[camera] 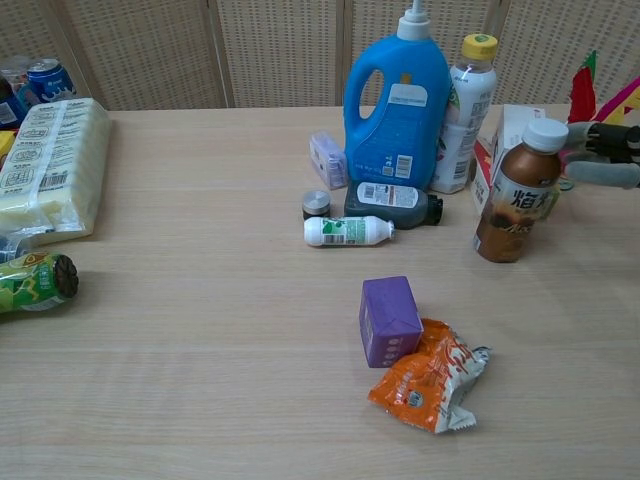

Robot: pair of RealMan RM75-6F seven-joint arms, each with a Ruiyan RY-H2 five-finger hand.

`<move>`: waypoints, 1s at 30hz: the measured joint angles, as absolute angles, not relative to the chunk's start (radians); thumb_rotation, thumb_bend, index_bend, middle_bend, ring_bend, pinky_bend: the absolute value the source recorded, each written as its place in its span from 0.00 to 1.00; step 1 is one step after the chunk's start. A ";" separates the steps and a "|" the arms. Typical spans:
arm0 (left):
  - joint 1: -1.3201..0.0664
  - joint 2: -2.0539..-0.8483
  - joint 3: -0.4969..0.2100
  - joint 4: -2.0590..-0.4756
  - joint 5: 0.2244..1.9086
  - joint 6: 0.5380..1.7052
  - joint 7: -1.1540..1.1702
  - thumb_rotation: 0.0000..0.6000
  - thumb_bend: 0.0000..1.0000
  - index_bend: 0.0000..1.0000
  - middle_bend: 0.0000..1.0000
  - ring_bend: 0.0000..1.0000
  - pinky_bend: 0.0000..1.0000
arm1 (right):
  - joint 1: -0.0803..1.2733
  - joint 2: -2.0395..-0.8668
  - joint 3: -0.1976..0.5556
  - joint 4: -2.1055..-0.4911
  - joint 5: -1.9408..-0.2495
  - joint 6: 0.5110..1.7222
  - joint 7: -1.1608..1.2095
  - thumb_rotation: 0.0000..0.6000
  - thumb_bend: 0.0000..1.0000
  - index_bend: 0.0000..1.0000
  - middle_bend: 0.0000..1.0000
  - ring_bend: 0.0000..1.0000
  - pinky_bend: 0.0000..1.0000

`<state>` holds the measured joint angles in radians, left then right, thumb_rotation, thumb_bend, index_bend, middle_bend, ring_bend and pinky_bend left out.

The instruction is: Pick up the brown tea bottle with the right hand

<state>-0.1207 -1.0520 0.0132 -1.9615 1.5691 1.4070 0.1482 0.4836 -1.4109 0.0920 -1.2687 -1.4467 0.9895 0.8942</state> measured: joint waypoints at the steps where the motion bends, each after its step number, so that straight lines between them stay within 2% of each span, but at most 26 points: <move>1: -0.120 -1.052 0.013 -1.960 1.569 1.408 0.146 1.00 0.37 0.00 0.00 0.00 0.00 | 0.481 -1.411 0.090 -1.274 -1.446 0.991 0.891 0.63 0.12 0.00 0.00 0.00 0.00; 13: -0.114 -1.050 0.020 -1.943 1.575 1.420 0.124 1.00 0.37 0.00 0.00 0.00 0.00 | 0.464 -1.414 0.090 -1.316 -1.428 1.005 0.848 0.63 0.12 0.00 0.00 0.00 0.00; 22: -0.098 -1.043 0.029 -1.942 1.580 1.441 0.121 1.00 0.37 0.00 0.00 0.00 0.00 | 0.530 -1.448 0.124 -1.271 -1.431 0.946 0.879 0.62 0.12 0.00 0.00 0.00 0.00; 30: -0.089 -1.037 0.033 -1.943 1.580 1.450 0.121 1.00 0.38 0.00 0.00 0.00 0.00 | 0.553 -1.477 0.119 -1.262 -1.446 0.931 0.891 0.64 0.12 0.00 0.00 0.00 0.00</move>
